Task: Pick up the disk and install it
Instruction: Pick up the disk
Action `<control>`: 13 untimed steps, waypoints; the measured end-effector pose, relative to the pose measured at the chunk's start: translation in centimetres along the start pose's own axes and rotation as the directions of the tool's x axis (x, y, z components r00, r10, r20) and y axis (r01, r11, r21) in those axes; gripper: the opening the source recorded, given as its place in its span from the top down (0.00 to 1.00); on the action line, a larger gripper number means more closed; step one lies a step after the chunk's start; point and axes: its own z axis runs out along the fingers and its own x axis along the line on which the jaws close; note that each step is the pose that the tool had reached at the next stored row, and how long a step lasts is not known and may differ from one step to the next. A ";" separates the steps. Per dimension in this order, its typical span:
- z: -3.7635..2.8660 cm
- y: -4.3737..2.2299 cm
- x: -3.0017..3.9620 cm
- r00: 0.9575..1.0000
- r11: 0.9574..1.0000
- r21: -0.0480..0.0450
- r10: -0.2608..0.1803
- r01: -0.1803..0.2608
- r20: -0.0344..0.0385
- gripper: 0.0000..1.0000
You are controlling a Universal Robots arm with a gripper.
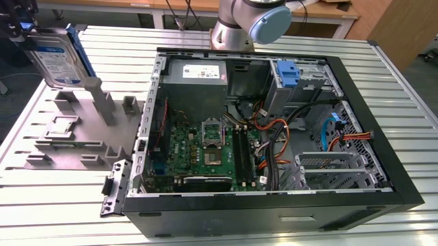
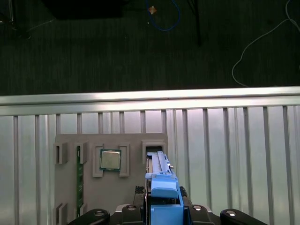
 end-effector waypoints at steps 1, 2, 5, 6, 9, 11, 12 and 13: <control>-0.02 0.00 0.00 1.000 1.000 0.000 0.000 0.000 0.000 0.64; -0.06 0.00 0.00 1.000 1.000 0.000 0.000 0.000 0.000 0.64; -0.15 0.00 0.00 1.000 1.000 0.000 0.000 0.000 0.000 0.64; -0.18 0.01 -0.01 1.000 1.000 0.000 0.000 0.000 0.000 0.64; -0.26 0.01 -0.01 1.000 1.000 0.000 0.000 0.000 0.000 0.64; -0.31 0.01 -0.01 1.000 1.000 0.000 0.000 0.000 0.000 0.64; -0.33 0.01 -0.01 1.000 1.000 0.000 0.000 0.000 0.000 0.64; -0.36 0.01 -0.01 1.000 1.000 0.000 0.000 0.000 0.000 0.64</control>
